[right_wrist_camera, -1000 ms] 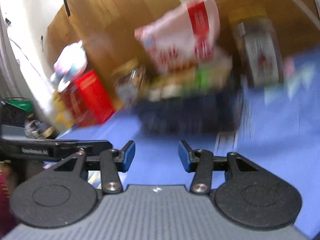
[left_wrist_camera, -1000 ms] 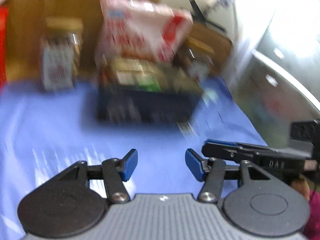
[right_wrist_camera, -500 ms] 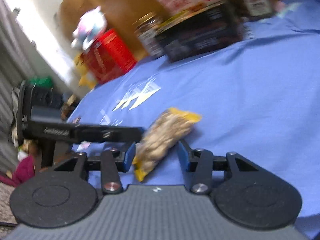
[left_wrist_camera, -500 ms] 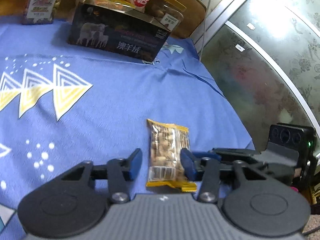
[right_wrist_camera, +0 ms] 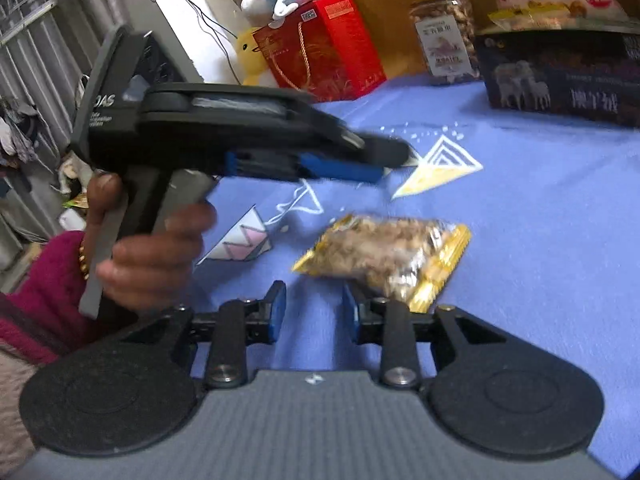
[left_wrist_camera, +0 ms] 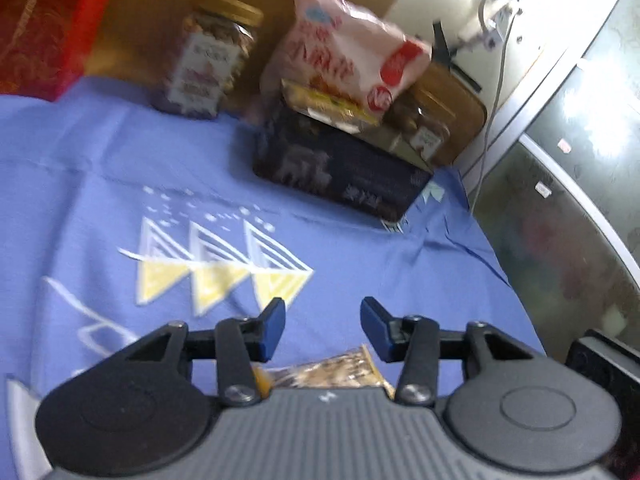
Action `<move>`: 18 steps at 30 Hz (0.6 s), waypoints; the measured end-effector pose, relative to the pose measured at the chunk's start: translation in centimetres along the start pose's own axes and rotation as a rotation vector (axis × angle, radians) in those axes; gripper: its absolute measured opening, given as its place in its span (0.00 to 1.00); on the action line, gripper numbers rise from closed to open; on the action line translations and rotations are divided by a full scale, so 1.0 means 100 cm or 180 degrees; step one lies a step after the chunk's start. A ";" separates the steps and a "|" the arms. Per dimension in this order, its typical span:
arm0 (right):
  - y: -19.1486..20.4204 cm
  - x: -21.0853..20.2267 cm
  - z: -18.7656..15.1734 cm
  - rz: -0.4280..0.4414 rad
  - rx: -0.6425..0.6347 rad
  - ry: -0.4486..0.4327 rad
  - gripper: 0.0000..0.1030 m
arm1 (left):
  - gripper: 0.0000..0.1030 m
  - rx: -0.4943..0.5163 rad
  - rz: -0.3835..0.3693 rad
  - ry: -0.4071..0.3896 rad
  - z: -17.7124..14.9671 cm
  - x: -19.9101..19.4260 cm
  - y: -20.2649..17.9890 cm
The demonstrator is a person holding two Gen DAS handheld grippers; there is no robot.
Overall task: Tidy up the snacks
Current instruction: 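Reach the left tool to the clear nut packet and grasp it, then carry the nut packet into the tin box and open the left tool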
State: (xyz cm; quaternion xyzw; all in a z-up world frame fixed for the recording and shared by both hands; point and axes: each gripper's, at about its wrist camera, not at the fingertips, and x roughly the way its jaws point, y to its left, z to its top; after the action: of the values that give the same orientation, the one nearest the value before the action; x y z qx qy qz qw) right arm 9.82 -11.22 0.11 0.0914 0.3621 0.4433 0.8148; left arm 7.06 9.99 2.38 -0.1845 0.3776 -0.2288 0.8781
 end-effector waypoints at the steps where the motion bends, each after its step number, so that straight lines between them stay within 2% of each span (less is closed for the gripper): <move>1: -0.005 -0.006 -0.001 0.0012 0.0039 0.0027 0.34 | 0.44 -0.0010 0.0034 -0.0016 -0.002 -0.007 0.004; 4: -0.016 -0.028 -0.007 -0.0025 0.0072 0.0011 0.34 | 0.46 -0.0127 -0.0003 0.0058 -0.009 -0.018 0.014; 7: -0.029 -0.050 -0.011 -0.0150 0.0214 -0.0152 0.42 | 0.53 -0.0275 -0.0141 0.0176 -0.020 -0.022 0.022; 10: -0.039 -0.051 -0.005 -0.0281 0.0290 -0.0196 0.44 | 0.55 -0.0378 -0.0320 0.0277 -0.028 -0.016 0.025; 12: -0.037 -0.042 -0.003 -0.0320 0.0217 -0.0155 0.44 | 0.55 -0.0432 -0.0335 0.0343 -0.031 -0.007 0.024; 15: -0.027 -0.022 0.000 -0.0297 0.0019 -0.0068 0.43 | 0.51 -0.0506 -0.0419 0.0320 -0.036 -0.001 0.023; 18: -0.013 -0.007 0.002 -0.0370 -0.0240 -0.0102 0.38 | 0.35 -0.0506 -0.0306 0.0301 -0.036 0.002 0.021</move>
State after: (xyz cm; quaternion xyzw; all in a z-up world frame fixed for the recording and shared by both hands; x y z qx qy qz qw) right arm 10.63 -12.48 0.00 0.0466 0.3368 0.4071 0.8477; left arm 5.02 11.13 -1.10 -0.2605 0.4263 -0.2484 0.8299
